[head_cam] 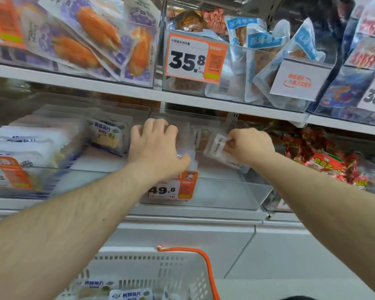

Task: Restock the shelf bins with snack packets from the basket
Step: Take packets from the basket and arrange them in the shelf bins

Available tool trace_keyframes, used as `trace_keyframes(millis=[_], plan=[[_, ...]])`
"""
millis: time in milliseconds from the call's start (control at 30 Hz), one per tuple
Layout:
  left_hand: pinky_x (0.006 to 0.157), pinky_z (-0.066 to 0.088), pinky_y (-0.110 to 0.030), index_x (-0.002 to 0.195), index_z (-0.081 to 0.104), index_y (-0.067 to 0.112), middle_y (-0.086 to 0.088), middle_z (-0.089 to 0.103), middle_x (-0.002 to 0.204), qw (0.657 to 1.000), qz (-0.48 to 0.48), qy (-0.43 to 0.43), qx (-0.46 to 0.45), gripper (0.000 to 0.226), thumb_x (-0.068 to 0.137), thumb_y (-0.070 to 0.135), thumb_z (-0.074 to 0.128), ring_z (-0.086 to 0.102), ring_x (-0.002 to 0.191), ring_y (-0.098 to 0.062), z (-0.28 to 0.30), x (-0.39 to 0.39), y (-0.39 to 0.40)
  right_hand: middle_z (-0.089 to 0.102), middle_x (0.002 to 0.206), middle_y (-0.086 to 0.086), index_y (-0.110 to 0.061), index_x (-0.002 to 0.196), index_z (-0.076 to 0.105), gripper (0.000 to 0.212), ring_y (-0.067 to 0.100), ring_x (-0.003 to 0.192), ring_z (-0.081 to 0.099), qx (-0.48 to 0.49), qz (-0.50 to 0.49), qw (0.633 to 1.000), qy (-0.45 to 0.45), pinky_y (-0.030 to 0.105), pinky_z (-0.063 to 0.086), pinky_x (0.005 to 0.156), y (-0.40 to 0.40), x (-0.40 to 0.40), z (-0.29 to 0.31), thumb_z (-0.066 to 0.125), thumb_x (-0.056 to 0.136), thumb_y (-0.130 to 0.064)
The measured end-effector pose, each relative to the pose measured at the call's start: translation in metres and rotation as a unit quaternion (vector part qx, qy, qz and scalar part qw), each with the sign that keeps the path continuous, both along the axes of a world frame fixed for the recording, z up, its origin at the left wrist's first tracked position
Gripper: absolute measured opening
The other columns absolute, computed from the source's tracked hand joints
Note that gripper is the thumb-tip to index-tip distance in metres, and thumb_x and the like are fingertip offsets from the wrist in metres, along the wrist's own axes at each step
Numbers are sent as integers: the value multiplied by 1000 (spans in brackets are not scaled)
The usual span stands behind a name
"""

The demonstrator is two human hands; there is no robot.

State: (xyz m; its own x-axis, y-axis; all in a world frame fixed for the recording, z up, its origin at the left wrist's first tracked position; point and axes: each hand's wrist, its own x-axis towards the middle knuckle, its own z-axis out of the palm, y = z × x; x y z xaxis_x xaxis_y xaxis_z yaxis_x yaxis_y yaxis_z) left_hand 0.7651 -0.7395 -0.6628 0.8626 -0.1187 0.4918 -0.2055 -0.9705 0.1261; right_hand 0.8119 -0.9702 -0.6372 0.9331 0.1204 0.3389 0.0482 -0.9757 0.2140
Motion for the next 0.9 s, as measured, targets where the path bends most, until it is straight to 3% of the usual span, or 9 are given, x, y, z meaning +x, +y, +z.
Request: trace_keyframes(millis=[167, 300, 500, 733, 900], plan=[[113, 21, -57, 141, 38, 26, -8, 37, 144, 991, 45, 118, 53, 84, 78, 81, 30, 27, 137, -28, 2, 26, -2, 63, 99, 6, -21, 114, 64, 24, 26, 83, 57, -10, -37, 996, 81, 30, 49, 73, -4, 61, -19, 55, 94, -29], [106, 34, -50, 138, 42, 28, -4, 41, 138, 990, 59, 126, 29, 82, 78, 83, 29, 31, 133, -24, -14, 29, 0, 61, 100, 4, -18, 121, 63, 26, 21, 86, 58, -30, -40, 992, 112, 33, 53, 81, 6, 95, -29, 53, 96, -21], [100, 38, -44, 136, 42, 27, 1, 42, 139, 994, 55, 88, -24, 75, 81, 79, 31, 30, 134, -20, -19, 27, -1, 59, 80, 1, -14, 101, 64, 14, 18, 70, 60, -17, -40, 994, 98, 33, 55, 69, 17, 127, -46, 52, 98, -20], [100, 39, -42, 136, 42, 26, 2, 42, 139, 995, 52, 75, -33, 74, 83, 76, 30, 28, 136, -18, -22, 30, -1, 63, 88, 3, -17, 89, 63, 11, 25, 89, 62, -45, -31, 998, 26, 41, 49, 85, 30, 148, -48, 59, 95, -25], [102, 38, -42, 138, 41, 26, 2, 41, 141, 995, 52, 77, -35, 73, 84, 74, 32, 27, 137, -19, -21, 29, -1, 62, 70, 3, -14, 70, 62, 25, 23, 68, 63, 38, -40, 998, -12, 37, 58, 67, 34, 153, -53, 65, 94, -23]])
